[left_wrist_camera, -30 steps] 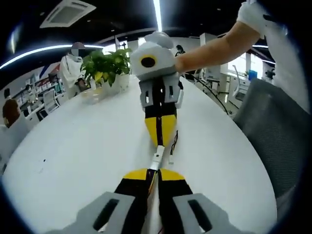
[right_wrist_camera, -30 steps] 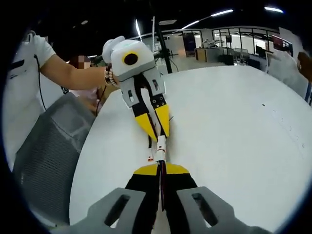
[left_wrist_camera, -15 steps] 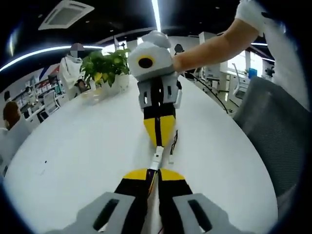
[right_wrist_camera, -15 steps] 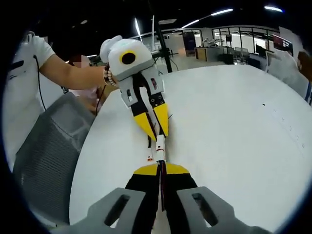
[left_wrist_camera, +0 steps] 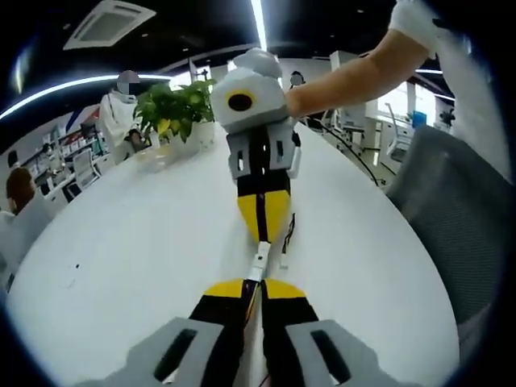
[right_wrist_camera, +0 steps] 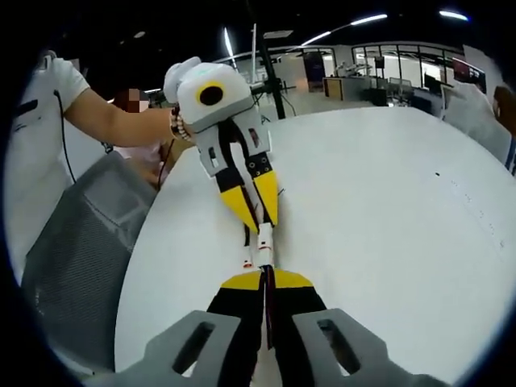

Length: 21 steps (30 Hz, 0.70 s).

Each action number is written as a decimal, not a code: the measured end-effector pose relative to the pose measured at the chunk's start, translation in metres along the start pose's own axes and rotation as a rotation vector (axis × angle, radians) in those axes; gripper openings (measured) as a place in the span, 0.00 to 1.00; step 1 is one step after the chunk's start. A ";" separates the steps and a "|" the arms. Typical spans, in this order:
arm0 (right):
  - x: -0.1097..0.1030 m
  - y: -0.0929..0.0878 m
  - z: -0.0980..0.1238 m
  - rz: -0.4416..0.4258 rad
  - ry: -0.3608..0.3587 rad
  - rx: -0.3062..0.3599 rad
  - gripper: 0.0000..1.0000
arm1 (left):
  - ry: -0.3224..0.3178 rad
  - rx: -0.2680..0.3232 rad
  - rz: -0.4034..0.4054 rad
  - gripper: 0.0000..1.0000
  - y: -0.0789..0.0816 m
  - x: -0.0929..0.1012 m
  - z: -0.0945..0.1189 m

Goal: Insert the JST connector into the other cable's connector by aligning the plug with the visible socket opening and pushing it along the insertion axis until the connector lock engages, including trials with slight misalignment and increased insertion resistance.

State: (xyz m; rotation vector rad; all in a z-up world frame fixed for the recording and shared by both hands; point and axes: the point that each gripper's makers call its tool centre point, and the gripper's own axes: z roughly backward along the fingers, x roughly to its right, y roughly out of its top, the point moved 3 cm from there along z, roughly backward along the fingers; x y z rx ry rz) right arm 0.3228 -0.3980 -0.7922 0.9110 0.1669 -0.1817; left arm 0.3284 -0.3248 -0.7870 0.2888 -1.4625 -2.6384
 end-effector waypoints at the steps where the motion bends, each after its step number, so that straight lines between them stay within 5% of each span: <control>1: 0.000 0.000 0.000 0.000 -0.001 0.000 0.00 | 0.000 0.006 0.005 0.00 0.001 0.000 0.000; 21: 0.000 0.001 0.001 -0.020 0.002 0.010 0.00 | 0.007 0.025 -0.010 0.00 0.004 0.001 0.003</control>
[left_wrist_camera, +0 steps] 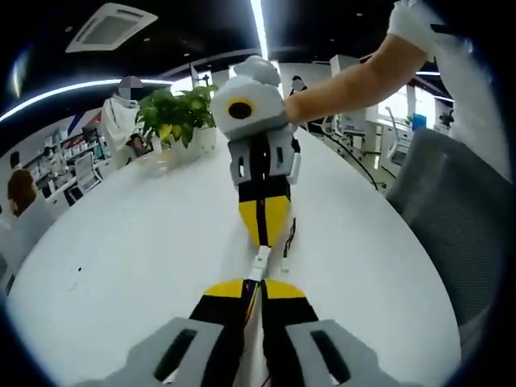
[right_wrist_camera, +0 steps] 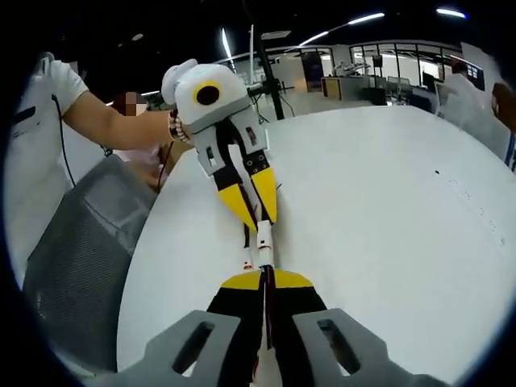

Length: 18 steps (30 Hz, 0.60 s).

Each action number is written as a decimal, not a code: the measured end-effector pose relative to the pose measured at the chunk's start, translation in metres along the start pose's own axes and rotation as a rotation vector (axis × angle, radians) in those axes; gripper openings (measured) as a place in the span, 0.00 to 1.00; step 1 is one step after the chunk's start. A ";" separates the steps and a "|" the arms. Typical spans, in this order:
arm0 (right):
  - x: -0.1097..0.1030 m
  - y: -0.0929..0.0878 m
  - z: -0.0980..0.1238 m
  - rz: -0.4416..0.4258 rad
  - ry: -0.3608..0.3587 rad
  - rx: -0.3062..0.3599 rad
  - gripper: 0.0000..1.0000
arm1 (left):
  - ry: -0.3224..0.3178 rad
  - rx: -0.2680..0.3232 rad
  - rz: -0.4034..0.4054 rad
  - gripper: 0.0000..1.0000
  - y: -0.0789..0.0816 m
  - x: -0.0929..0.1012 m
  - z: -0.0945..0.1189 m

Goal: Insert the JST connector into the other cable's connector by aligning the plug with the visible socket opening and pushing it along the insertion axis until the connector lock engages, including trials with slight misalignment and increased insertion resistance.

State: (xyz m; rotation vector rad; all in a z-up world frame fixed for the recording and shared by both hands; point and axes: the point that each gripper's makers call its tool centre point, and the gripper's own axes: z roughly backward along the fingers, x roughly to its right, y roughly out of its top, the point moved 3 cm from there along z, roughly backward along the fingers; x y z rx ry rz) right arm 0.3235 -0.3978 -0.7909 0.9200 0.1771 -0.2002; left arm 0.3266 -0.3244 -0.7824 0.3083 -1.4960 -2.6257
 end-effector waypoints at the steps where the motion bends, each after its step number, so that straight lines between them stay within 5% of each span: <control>1: 0.000 0.000 0.000 0.002 -0.001 0.001 0.00 | 0.001 0.000 -0.001 0.00 0.000 0.000 0.000; 18: -0.002 0.001 0.001 -0.023 0.008 0.010 0.00 | 0.001 -0.013 -0.026 0.00 -0.001 0.001 -0.001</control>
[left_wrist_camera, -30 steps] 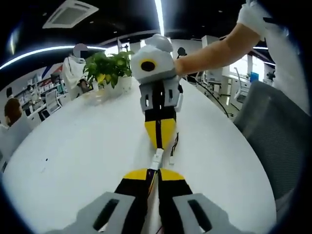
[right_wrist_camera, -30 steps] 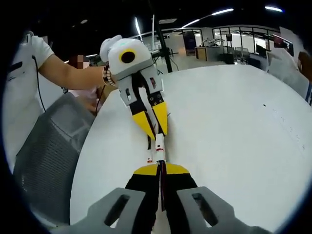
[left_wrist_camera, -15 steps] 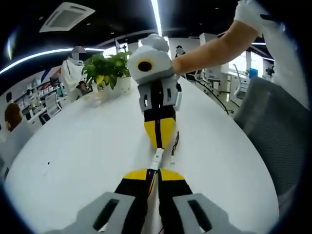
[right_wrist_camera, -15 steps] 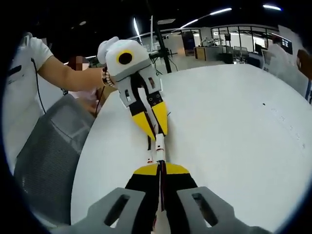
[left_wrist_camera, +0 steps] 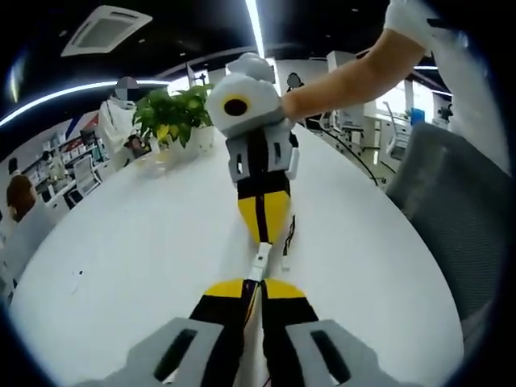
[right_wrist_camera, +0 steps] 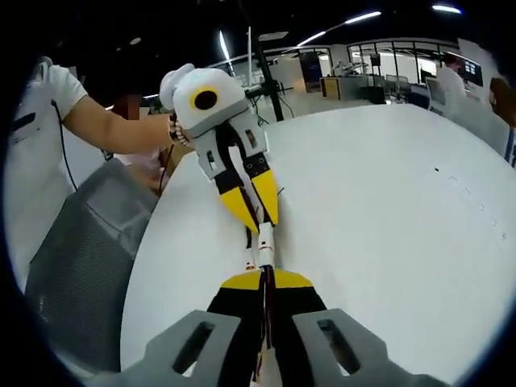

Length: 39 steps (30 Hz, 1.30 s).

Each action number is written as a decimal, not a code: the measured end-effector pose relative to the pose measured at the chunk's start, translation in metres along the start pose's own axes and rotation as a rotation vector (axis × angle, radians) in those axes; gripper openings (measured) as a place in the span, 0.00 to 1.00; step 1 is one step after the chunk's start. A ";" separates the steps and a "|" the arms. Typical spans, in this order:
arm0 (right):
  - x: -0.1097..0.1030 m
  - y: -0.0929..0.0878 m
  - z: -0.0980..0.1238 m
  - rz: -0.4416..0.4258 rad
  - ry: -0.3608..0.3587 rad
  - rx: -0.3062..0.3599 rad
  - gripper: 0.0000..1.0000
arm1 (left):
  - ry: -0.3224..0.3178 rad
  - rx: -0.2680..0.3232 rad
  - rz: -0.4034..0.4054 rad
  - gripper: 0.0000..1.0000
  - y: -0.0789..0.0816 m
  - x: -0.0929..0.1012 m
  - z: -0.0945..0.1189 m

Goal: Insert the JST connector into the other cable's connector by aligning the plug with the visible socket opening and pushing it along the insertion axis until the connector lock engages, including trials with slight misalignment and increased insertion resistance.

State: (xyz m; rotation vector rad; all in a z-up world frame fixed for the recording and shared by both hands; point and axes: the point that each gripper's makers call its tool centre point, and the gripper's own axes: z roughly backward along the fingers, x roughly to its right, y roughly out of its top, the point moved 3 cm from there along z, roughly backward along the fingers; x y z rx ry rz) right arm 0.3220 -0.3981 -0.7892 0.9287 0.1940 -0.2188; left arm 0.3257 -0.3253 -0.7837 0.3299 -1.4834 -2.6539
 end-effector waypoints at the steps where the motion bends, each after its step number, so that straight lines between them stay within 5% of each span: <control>1: 0.000 0.000 0.000 0.002 -0.001 -0.001 0.00 | 0.000 0.002 0.001 0.00 0.000 0.000 0.000; 39: 0.001 -0.003 -0.005 0.031 -0.003 -0.024 0.00 | -0.015 -0.002 0.002 0.00 -0.002 -0.003 -0.009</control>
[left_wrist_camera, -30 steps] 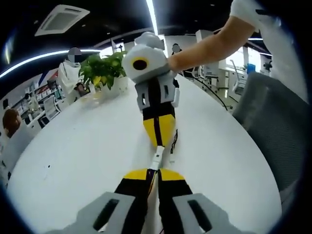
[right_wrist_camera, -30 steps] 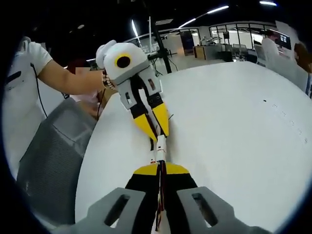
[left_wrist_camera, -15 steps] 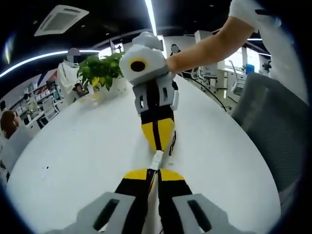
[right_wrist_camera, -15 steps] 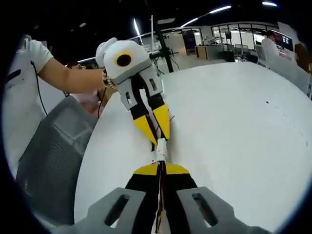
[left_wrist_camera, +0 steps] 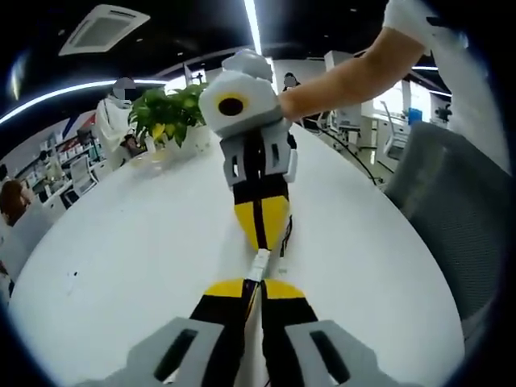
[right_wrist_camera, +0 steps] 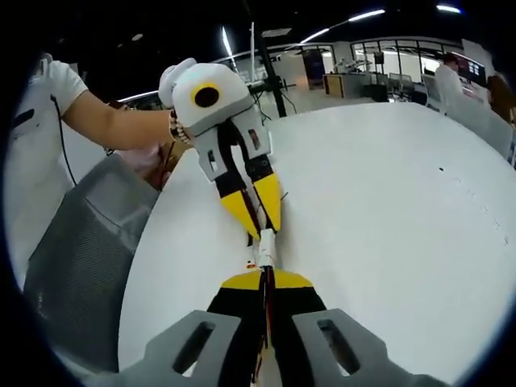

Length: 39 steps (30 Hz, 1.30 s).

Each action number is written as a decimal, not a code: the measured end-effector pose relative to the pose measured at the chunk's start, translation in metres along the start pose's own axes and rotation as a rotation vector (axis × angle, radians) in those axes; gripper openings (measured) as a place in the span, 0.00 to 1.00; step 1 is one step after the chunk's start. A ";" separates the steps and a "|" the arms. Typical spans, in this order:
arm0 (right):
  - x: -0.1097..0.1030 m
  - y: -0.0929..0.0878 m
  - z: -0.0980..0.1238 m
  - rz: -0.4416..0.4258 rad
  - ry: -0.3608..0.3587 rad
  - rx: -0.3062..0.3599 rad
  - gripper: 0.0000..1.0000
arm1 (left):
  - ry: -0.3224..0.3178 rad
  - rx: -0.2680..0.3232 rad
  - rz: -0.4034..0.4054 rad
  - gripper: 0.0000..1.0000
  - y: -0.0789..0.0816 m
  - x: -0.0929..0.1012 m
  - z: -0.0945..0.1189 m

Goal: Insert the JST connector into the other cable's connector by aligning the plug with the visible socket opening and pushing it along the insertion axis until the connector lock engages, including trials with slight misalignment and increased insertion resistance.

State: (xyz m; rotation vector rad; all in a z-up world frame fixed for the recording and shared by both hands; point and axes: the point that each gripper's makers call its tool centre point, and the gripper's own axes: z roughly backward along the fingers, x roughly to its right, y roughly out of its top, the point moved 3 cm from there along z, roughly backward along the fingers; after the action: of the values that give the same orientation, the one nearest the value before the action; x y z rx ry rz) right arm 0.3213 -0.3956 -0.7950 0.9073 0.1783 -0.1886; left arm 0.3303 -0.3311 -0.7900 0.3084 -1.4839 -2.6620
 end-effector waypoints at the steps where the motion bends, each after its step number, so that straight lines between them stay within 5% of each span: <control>1: 0.002 0.001 0.000 0.011 -0.007 0.002 0.00 | 0.007 0.000 0.001 0.00 0.000 -0.002 -0.001; 18: 0.037 -0.006 -0.002 0.107 -0.092 0.000 0.00 | 0.042 -0.031 0.033 0.00 -0.014 -0.033 -0.023; 39: 0.052 -0.017 -0.012 0.132 -0.089 -0.013 0.00 | 0.032 -0.057 0.096 0.01 -0.031 -0.037 -0.033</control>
State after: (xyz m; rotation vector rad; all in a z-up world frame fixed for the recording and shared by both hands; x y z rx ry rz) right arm 0.3669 -0.4012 -0.8274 0.8931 0.0366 -0.1044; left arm 0.3745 -0.3363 -0.8279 0.2668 -1.3747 -2.6063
